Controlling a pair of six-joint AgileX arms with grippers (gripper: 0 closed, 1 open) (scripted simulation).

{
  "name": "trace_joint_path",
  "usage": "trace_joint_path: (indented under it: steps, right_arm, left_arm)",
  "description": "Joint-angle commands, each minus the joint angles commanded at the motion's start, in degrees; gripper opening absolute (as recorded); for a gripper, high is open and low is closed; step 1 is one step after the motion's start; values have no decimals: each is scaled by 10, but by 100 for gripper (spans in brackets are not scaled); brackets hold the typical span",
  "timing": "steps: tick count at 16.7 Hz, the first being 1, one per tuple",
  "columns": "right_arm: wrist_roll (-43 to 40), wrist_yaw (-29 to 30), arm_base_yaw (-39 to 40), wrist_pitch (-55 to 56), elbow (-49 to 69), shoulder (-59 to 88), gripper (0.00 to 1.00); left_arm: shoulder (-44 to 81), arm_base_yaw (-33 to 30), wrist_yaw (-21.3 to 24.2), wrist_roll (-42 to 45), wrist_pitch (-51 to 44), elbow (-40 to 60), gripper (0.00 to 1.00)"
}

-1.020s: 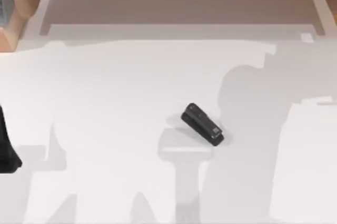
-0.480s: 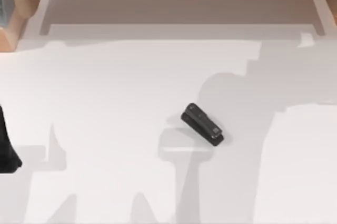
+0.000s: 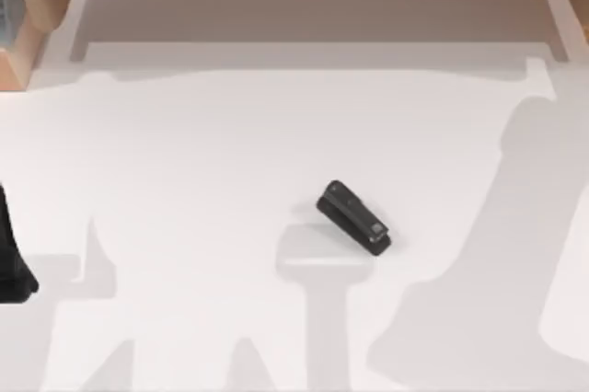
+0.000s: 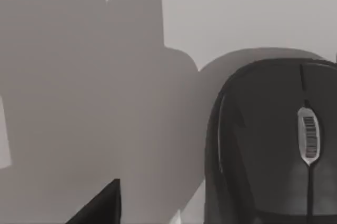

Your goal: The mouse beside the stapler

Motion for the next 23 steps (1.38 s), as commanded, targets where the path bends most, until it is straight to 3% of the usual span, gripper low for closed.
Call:
trace_joint_path:
  steps: [4, 17, 23]
  right_arm:
    - [0, 0, 0, 0, 0, 0, 100]
    - [0, 0, 0, 0, 0, 0, 2]
    - [0, 0, 0, 0, 0, 0, 0]
  left_arm:
    - [0, 0, 0, 0, 0, 0, 100]
    - [0, 0, 0, 0, 0, 0, 100]
    - [0, 0, 0, 0, 0, 0, 100]
